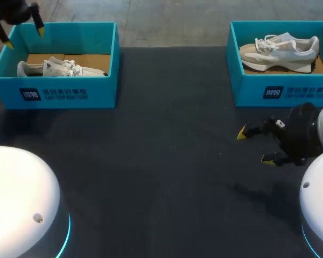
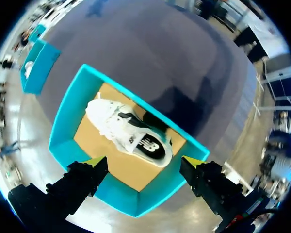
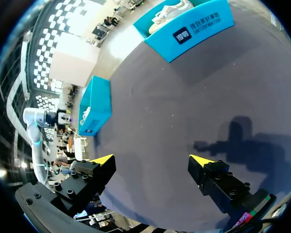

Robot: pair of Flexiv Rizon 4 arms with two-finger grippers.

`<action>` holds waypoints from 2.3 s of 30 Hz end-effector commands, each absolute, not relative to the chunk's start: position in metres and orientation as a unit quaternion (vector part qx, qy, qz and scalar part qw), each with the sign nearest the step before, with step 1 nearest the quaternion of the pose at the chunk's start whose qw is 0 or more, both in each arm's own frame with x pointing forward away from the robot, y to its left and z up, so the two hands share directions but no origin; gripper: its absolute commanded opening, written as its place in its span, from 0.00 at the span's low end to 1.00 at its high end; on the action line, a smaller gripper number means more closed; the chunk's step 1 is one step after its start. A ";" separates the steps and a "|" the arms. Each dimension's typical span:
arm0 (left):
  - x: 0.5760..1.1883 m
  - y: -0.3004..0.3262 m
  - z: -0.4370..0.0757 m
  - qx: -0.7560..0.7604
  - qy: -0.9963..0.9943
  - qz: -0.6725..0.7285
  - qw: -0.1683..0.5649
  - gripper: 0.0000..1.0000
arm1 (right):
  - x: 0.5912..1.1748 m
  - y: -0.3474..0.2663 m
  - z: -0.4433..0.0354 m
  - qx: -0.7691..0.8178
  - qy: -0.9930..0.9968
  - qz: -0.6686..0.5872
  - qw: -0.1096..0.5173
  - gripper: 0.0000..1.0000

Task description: Take the shoe out of the shoebox, open the shoe tongue, remove and reinsert the insole, then place the shoe into the shoebox

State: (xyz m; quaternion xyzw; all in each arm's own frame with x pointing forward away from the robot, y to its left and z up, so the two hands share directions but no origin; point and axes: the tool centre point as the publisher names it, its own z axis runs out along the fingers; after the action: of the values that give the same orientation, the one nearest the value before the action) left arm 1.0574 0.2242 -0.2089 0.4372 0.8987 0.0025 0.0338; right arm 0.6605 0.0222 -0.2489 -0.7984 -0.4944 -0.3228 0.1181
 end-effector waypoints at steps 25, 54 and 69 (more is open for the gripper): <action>1.031 0.134 -0.203 0.013 0.994 -0.093 0.056 1.00 | 0.776 -0.124 -0.229 -0.820 -0.547 -0.131 -0.108 1.00; 1.031 0.134 -0.203 0.013 0.994 -0.093 0.056 1.00 | 0.796 -0.141 -0.223 -0.813 -0.557 -0.127 -0.111 1.00; 1.031 0.134 -0.203 0.013 0.994 -0.093 0.056 1.00 | 0.886 -0.155 -0.222 -0.817 -0.544 -0.115 -0.156 1.00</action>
State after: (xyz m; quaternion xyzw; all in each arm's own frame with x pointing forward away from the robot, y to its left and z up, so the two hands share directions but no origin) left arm 1.0318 0.1338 -0.2029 0.0125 0.9941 -0.0929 0.0551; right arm 0.8512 -0.1570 -0.2122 -0.8132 -0.5462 -0.1348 -0.1491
